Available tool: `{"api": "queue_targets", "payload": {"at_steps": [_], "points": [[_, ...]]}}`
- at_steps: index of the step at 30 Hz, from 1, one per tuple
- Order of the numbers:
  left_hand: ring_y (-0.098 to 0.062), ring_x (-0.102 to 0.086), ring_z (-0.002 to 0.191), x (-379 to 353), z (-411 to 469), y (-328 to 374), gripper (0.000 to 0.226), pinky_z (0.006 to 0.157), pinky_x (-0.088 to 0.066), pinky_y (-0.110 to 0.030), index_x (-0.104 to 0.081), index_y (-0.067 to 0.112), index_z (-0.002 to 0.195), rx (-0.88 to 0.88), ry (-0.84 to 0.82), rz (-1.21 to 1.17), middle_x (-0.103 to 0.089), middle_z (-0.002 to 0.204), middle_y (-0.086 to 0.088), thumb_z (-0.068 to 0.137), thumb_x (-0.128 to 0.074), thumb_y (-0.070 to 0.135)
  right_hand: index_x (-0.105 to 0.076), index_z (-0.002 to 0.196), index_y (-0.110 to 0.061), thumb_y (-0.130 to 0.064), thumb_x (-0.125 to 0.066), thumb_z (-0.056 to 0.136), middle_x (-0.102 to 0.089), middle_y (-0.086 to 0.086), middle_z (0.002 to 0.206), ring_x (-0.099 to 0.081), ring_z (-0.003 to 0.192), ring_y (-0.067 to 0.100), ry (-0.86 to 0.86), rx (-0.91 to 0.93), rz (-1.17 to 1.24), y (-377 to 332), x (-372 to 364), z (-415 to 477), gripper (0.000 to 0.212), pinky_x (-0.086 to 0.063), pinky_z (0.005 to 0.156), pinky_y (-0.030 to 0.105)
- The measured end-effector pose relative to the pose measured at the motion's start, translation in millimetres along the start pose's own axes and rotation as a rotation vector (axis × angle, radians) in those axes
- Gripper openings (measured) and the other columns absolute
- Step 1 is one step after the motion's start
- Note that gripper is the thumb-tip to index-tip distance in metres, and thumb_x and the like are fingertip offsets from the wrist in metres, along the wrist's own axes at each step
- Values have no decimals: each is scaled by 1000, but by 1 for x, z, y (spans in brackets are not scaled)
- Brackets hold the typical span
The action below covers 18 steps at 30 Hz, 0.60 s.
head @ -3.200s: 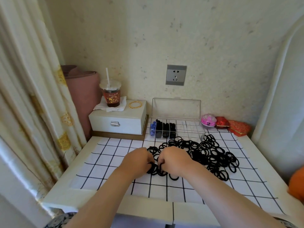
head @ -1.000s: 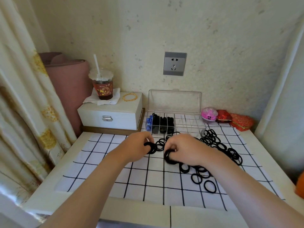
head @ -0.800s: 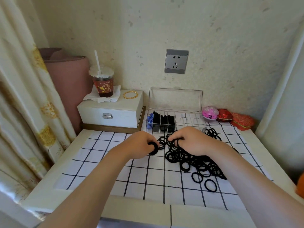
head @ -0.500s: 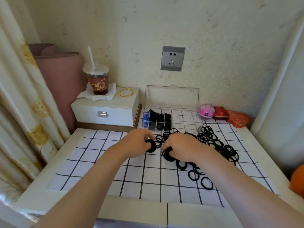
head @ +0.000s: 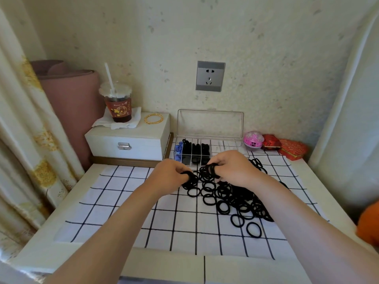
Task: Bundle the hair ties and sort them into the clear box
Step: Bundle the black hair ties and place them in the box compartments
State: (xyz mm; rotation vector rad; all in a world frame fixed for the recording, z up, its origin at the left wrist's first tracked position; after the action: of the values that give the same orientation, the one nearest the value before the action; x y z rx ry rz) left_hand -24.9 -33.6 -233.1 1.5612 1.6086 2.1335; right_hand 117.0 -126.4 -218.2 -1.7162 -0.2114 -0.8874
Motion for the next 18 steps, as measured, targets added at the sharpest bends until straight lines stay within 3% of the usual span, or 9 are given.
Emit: {"api": "queue_targets", "payload": {"at_steps": [4, 6, 8, 11, 15, 18], "points": [[-2, -60, 64, -4, 2, 6, 18, 60, -46, -15, -77, 32, 99, 24, 18, -114, -70, 74, 15, 90, -67, 19, -75, 103, -11, -15, -67, 93, -70, 4, 64, -60, 45, 8, -101, -64, 336, -9, -7, -8, 13, -42, 46, 21], [-8, -65, 71, -7, 2, 8, 17, 67, -54, -20, -77, 31, 98, 57, 17, -210, -71, 75, 13, 90, -68, 20, -75, 103, -9, -15, -69, 92, -69, 2, 60, -56, 43, 7, -142, -39, 368, -18, -14, -12, 14, -41, 45, 21], [-14, -69, 83, -14, 4, 6, 17, 77, -60, -26, -76, 26, 102, 121, -4, -356, -74, 85, 4, 90, -68, 18, -77, 103, -13, -12, -68, 91, -70, 7, 62, -57, 44, 11, -100, -18, 335, -21, -16, -11, 15, -43, 44, 23], [-13, -65, 76, -26, 8, -1, 22, 78, -60, -27, -74, 16, 113, 228, -77, -576, -73, 95, -6, 92, -67, 15, -78, 107, -24, -12, -62, 93, -69, 13, 61, -53, 40, 14, 32, -6, 248, -17, -10, -7, 25, -45, 43, 21], [-16, -63, 77, -41, 5, 7, 23, 87, -56, -34, -69, 4, 115, 280, -241, -930, -68, 96, -11, 94, -60, 10, -74, 115, -30, -14, -58, 95, -66, -4, 54, -52, 36, 2, 165, 55, 129, -19, 0, -7, 30, -43, 42, 14], [-18, -63, 77, -44, 1, 17, 21, 87, -53, -37, -64, 4, 109, 286, -304, -1065, -63, 93, -10, 98, -49, 14, -75, 113, -31, -13, -57, 94, -71, -10, 72, -57, 48, -2, 215, 111, -5, -24, 5, -9, 32, -42, 46, 9]]}}
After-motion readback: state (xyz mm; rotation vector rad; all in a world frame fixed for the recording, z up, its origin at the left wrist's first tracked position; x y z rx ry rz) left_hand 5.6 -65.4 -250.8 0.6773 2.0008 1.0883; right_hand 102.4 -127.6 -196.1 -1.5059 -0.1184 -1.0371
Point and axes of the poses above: each hand's wrist, its own z-axis towards the middle knuckle, its own x-axis out of the back of the hand, y = z × x, the point moved 10 cm from there along z, towards the middle knuckle
